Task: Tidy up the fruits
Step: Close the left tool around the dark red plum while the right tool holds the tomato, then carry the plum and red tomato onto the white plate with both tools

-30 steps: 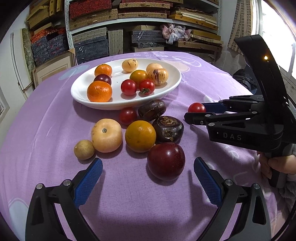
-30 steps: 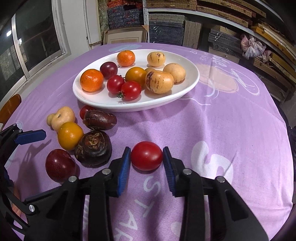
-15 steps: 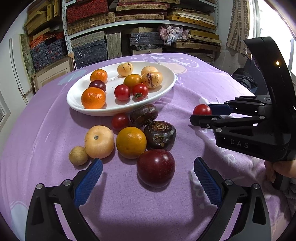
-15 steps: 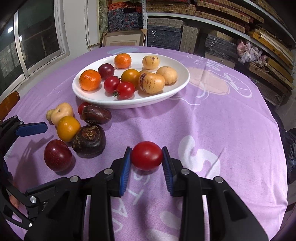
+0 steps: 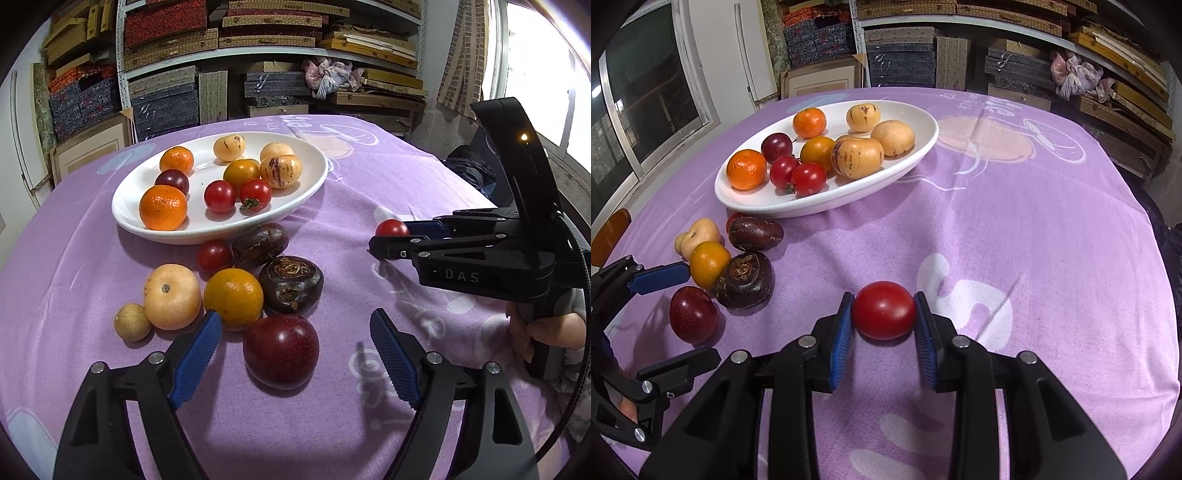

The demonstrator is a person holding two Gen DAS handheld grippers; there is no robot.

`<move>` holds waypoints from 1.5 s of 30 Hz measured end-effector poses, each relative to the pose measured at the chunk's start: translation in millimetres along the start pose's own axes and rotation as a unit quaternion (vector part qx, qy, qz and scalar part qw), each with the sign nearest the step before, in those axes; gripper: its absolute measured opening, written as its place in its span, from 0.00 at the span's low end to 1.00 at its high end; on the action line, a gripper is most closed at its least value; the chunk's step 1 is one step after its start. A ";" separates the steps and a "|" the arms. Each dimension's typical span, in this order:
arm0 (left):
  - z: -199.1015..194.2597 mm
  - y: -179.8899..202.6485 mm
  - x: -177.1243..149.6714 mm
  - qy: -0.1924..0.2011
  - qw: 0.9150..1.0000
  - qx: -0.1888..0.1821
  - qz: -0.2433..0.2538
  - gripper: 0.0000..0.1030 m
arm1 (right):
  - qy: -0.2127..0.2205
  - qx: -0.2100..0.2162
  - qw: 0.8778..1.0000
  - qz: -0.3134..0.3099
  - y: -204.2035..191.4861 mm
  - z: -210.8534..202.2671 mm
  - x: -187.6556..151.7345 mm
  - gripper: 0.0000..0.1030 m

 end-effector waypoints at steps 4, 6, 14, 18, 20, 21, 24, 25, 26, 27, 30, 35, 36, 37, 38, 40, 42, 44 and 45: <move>-3.4 -1.3 -1.2 0.004 1.000 0.009 0.003 0.64 | 0.000 -0.001 1.000 -0.001 -0.3 0.2 0.1 0.31; -4.1 -0.5 -3.2 0.000 1.000 0.008 0.006 0.51 | 0.000 0.000 1.000 0.000 0.1 0.0 0.1 0.31; -5.2 0.8 -14.1 -0.019 1.000 0.002 0.007 0.40 | 0.000 -0.001 1.000 -0.001 0.3 -0.4 0.1 0.31; -7.1 1.2 -21.5 -0.027 1.000 -0.002 0.004 0.40 | 0.000 -0.001 1.000 -0.001 -0.3 0.0 0.2 0.31; -7.5 0.5 -22.2 -0.028 1.000 -0.004 0.002 0.40 | 0.000 -0.001 1.000 -0.001 0.4 -0.4 0.2 0.31; -7.5 0.2 -22.1 -0.028 1.000 -0.004 0.001 0.40 | 0.000 -0.001 1.000 -0.001 -0.3 0.0 0.3 0.31; -8.1 0.5 -22.1 -0.028 1.000 -0.002 0.002 0.40 | 0.000 0.000 1.000 0.000 -0.5 0.0 0.3 0.31; -8.6 0.5 -22.3 -0.027 1.000 -0.001 0.003 0.40 | 0.001 0.000 1.000 0.000 -0.5 -0.2 0.4 0.31; -9.6 0.6 -22.8 -0.026 1.000 0.000 0.002 0.40 | 0.002 0.000 1.000 0.000 0.0 -1.1 0.6 0.31; -11.2 1.3 -23.1 -0.023 1.000 0.000 0.003 0.40 | 0.005 0.000 1.000 0.000 -1.0 -2.0 0.7 0.31; -17.2 5.0 -20.9 -0.010 1.000 0.011 0.015 0.39 | 0.009 0.001 1.000 0.000 -2.6 -3.6 1.6 0.31; -24.3 7.5 -16.5 0.008 0.999 0.023 0.025 0.39 | 0.011 0.002 1.000 0.004 -2.8 -4.5 3.1 0.31; -25.1 7.2 -15.6 0.010 0.999 0.026 0.026 0.39 | 0.012 0.002 1.000 0.003 -3.6 -5.0 3.1 0.31; -26.1 7.0 -14.8 0.013 0.999 0.027 0.027 0.39 | 0.013 0.002 1.000 0.003 -4.8 -5.2 3.1 0.31; -27.1 6.8 -14.0 0.015 0.999 0.030 0.028 0.39 | 0.015 0.003 1.000 0.003 -5.6 -6.3 3.5 0.31; -29.3 6.9 -12.7 0.020 0.999 0.038 0.032 0.39 | 0.021 0.004 1.000 0.001 -7.8 -10.6 4.7 0.31; -32.0 7.6 -11.5 0.024 0.998 0.041 0.033 0.39 | 0.030 0.005 1.000 0.000 -10.4 -16.6 6.4 0.31; -34.9 6.5 -9.7 0.029 0.998 0.045 0.033 0.39 | 0.040 0.009 0.999 0.001 -14.1 -25.4 9.4 0.31; -37.3 5.5 -8.0 0.033 0.998 0.048 0.034 0.39 | 0.050 0.012 0.999 0.001 -15.7 -32.1 11.7 0.31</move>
Point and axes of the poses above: each gripper's, at about its wrist camera, not at the fingertips, and z roughly the way its jaws point, y to its right, x to its top, the point moved 7 cm from there along z, roughly the way its jaws point, and after that the axes turned 7 degrees about z, right-handed, at the moved point
